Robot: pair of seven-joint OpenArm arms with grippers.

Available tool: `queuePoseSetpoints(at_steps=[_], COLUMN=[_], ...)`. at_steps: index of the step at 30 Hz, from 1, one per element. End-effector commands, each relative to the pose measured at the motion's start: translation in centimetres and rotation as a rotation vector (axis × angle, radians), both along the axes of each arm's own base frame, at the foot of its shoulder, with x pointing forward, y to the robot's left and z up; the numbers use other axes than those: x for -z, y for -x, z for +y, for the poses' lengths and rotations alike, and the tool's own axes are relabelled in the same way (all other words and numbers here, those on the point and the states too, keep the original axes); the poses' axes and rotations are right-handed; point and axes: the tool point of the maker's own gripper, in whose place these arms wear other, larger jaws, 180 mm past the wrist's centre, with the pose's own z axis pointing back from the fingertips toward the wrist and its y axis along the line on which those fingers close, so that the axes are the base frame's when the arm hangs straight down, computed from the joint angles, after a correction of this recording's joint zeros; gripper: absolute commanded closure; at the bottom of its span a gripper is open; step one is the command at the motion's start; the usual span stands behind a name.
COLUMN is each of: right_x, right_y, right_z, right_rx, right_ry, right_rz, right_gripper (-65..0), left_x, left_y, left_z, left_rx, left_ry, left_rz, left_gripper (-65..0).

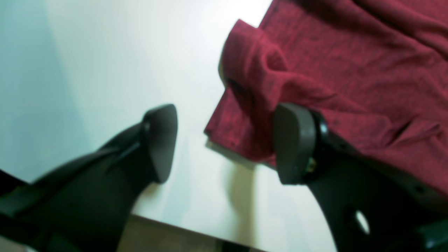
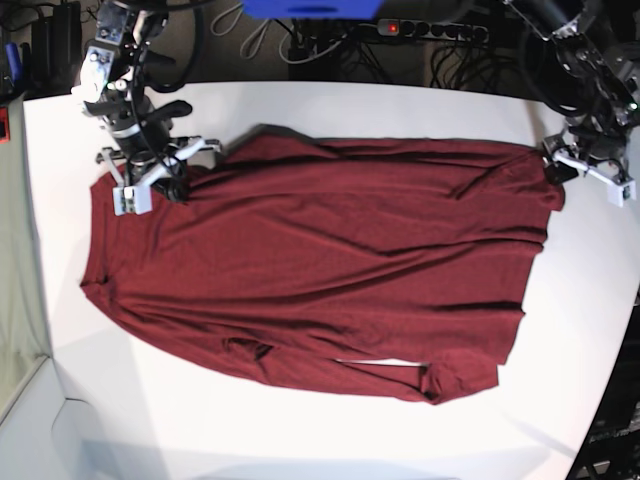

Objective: Layout the t-shirt on the table in an organized manner, then fold the t-shirt properly
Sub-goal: 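Lower the shirt corners onto the table with both grippers, then release the corner with the right gripper and regrasp the shirt edge nearby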

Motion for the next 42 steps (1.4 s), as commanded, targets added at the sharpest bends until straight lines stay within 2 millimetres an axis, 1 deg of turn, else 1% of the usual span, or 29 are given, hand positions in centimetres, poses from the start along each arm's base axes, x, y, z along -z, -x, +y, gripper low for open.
queuePoseSetpoints(at_steps=[1,2,5,9,12,13,15,18,21,22,24,26,27,31,33,34,36,39,42], right_x=[-1.3,-1.2,-1.2,-1.2,-1.1,-1.1,-1.1,-1.1,-1.1,-1.1,-1.1,-1.0,-1.0,-1.2,-1.3,-1.6,-1.8,-1.3,-2.3], right_y=[-0.7,-0.6,-0.6,-0.6,-0.5,-0.5,-0.5,-0.5,-0.4,-0.4,-0.4,-0.4,-0.4,-0.7,-0.9,-1.3,-1.7,-1.3,-1.1], right_z=[0.1,0.1,0.1,0.1,0.1,0.1,0.1,0.1,0.0,0.0,0.0,0.0,0.0,0.1,0.1,0.1,-0.3,-0.7,-0.9], right_rx=[0.001,0.001,0.002,0.002,0.002,0.002,0.002,0.002,0.004,0.004,0.004,0.001,-0.001,-0.006,-0.006,-0.008,-0.015,-0.030,-0.036], right_ry=[-0.007,-0.007,-0.007,-0.007,-0.007,-0.007,-0.007,-0.007,-0.006,-0.006,-0.006,-0.001,-0.002,0.001,0.002,0.003,0.020,0.043,0.063], right_rz=[-0.053,-0.051,-0.051,-0.050,-0.047,-0.047,-0.047,-0.047,-0.045,-0.045,-0.045,-0.043,-0.041,-0.050,-0.054,-0.066,-0.063,-0.013,-0.023], right_gripper=[0.0,0.0,0.0,0.0,0.0,0.0,0.0,0.0,0.0,0.0,0.0,0.0,-1.5,-12.4,-16.9,-18.9,-22.3,-27.6,-30.7], left_x=[-1.1,-0.9,-0.5,1.2,1.9,2.1,2.5,3.1,3.2,3.2,3.2,3.1,3.1,3.0,3.0,3.0,3.0,3.0,3.0], left_y=[-0.8,-0.8,-0.6,0.5,0.5,0.3,0.4,0.6,0.6,0.7,0.7,0.6,0.6,0.6,0.6,0.6,0.6,0.6,0.6], left_z=[0.4,0.1,-0.1,-0.4,-0.4,-0.4,-0.4,-0.5,-0.5,-0.5,-0.5,-0.5,-0.5,-0.5,-0.5,-0.5,-0.5,-0.5,-0.5], left_rx=[0.006,0.005,0.003,-0.004,-0.017,-0.022,-0.028,-0.034,-0.035,-0.035,-0.035,-0.034,-0.034,-0.033,-0.033,-0.033,-0.033,-0.033,-0.033], left_ry=[-0.017,-0.007,0.002,0.037,0.052,0.056,0.065,0.079,0.081,0.081,0.081,0.079,0.077,0.075,0.075,0.075,0.075,0.075,0.076], left_rz=[-0.037,-0.037,-0.032,0.013,0.003,-0.008,-0.008,-0.002,0.000,0.001,0.001,-0.001,-0.002,-0.003,-0.002,-0.002,-0.002,-0.003,-0.002], left_gripper=[-41.8,-41.8,-41.7,-41.5,-40.7,-38.3,-30.6,-16.6,-2.4,0.0,-1.1,-0.4,-0.3,-0.4,-0.4,-0.4,-0.4,-0.4,-0.4])
